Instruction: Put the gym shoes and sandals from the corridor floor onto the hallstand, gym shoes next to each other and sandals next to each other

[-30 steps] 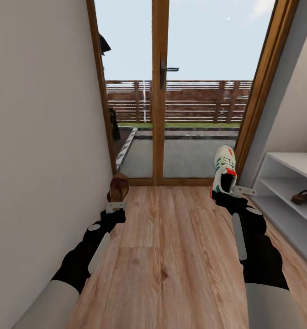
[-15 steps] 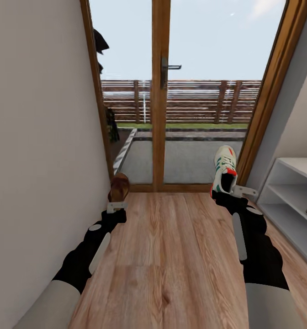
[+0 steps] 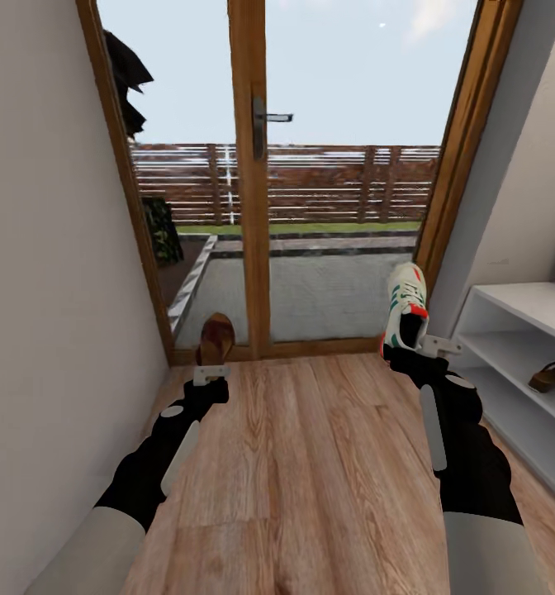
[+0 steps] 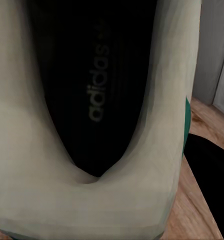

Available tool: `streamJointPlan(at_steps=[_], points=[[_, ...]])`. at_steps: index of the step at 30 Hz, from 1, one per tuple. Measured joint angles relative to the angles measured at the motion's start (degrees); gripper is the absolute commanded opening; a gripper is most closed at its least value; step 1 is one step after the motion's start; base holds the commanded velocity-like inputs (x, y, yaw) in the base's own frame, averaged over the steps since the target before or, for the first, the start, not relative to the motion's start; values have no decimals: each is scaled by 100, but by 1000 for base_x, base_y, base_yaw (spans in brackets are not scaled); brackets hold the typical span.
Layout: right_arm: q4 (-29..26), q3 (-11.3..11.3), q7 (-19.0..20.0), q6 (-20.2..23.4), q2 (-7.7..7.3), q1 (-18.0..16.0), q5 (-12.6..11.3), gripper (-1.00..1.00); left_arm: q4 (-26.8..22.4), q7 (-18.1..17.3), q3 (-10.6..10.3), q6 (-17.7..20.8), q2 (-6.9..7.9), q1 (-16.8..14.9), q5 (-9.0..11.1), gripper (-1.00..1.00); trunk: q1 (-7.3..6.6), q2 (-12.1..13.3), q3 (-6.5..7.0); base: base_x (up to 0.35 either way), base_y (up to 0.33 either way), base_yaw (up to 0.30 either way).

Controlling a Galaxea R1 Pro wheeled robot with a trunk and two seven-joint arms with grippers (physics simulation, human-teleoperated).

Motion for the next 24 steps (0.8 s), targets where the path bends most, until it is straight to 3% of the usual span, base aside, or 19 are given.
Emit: streamJointPlan(at_steps=[17,24], points=[[0,2,0,0,3,0,-1,-100,0,0,-2,-6,0,0,0,-100,1,0,0,25,0,-300],[1,2,0,6,3,0,0,-100,0,0,-1,-6,0,0,0,-100,-2,0,0,290,0,-292]])
